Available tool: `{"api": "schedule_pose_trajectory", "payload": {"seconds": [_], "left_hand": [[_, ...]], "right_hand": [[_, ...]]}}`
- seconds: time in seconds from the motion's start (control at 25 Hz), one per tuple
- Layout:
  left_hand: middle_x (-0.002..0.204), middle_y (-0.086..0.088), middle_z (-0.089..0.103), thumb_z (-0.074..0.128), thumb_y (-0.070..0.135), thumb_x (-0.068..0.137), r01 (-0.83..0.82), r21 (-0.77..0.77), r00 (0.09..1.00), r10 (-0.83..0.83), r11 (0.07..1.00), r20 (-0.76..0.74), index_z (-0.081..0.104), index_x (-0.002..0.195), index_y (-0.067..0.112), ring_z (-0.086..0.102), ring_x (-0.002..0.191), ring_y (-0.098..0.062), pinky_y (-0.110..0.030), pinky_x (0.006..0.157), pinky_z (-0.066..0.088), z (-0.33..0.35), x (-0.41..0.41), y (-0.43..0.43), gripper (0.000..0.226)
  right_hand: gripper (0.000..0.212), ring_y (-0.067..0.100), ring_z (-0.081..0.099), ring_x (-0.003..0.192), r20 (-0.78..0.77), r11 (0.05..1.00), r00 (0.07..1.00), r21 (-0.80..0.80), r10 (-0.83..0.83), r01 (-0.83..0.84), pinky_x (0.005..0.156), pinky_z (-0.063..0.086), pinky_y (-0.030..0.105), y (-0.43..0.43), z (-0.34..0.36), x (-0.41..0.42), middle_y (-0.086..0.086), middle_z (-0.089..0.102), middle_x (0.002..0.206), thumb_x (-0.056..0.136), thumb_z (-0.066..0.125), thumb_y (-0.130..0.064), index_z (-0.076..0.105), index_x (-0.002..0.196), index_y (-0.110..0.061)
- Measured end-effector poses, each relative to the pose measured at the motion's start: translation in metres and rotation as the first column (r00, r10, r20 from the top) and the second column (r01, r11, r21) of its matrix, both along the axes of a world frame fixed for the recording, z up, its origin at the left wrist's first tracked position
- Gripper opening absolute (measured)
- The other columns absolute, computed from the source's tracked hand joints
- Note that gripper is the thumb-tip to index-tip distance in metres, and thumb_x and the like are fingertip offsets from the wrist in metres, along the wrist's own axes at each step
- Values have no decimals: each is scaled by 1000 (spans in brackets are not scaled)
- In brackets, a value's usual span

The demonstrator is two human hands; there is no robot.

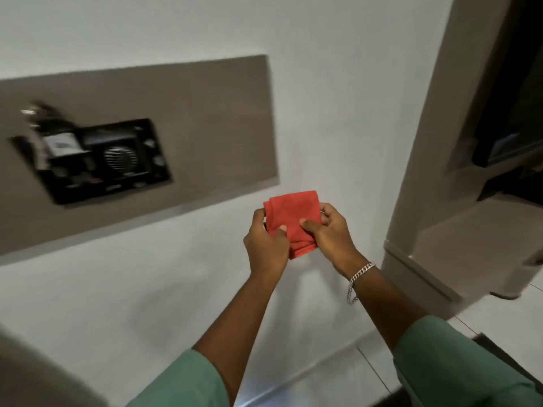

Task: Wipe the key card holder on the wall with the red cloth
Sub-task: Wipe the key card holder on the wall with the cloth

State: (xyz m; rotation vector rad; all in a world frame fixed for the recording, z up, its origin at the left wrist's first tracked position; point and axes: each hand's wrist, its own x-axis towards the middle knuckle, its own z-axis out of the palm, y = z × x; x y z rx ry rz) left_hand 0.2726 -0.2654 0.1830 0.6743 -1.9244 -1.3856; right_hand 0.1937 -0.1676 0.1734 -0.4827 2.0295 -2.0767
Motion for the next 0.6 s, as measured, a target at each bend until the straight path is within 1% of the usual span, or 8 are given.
{"api": "schedule_pose_trajectory", "payload": {"seconds": [0.04,0.12,0.24,0.36,0.44,0.52,0.56,0.6], "left_hand": [[86,4,64,62,6,87,-44,-46,998,42,998,-49,62,118,12,62,75,-14,-25,76,55,15,20,-15,31],[94,-3,68,63,6,85,-138,-132,981,117,982,-154,64,113,9,64,85,-23,-37,85,55,41,61,-47,28],[106,-9,71,63,9,86,-263,-204,938,199,943,-285,63,118,10,65,97,-26,-43,89,54,69,100,-81,32],[121,-8,68,59,5,88,-300,-212,907,209,930,-365,52,137,13,65,107,-23,-37,93,55,90,123,-106,50],[120,-9,65,55,-2,87,-277,-196,894,178,941,-412,48,141,13,65,106,-21,-26,89,56,98,135,-118,57],[113,-10,65,52,-1,86,-312,-232,850,162,921,-501,52,137,11,64,101,-19,-18,84,54,110,151,-133,52],[110,-10,65,51,0,85,-373,-291,812,158,881,-562,56,132,10,64,99,-18,-19,84,53,118,160,-142,48],[107,-9,65,50,1,84,-452,-361,768,150,816,-623,60,126,8,63,97,-16,-20,86,51,128,168,-153,44]], "right_hand": [[26,30,71,100,-48,1000,999,-17,6,-6,93,58,44,-20,15,18,13,73,109,88,65,-6,60,113,-10],[28,30,70,102,-163,998,987,-60,-2,-8,95,57,48,-61,44,57,13,72,111,88,66,-7,60,115,-12],[44,22,70,105,-320,987,947,-152,-2,-49,94,57,38,-107,78,98,9,69,119,88,67,-8,51,127,-20],[50,15,68,100,-459,975,887,-212,-44,-62,86,57,29,-141,103,117,3,66,116,88,67,-10,45,131,-25],[48,13,64,105,-529,971,842,-236,-109,-23,91,56,33,-160,112,119,1,63,119,88,66,-6,48,130,-20],[46,15,60,111,-586,963,784,-264,-205,55,100,52,38,-173,112,119,4,60,125,88,64,-4,52,131,-15],[46,13,57,112,-616,955,745,-279,-256,97,102,49,32,-178,110,120,5,57,126,89,64,-4,54,132,-13],[45,7,53,111,-640,944,706,-302,-305,133,103,45,21,-182,107,120,4,53,126,89,64,-4,55,132,-13]]}}
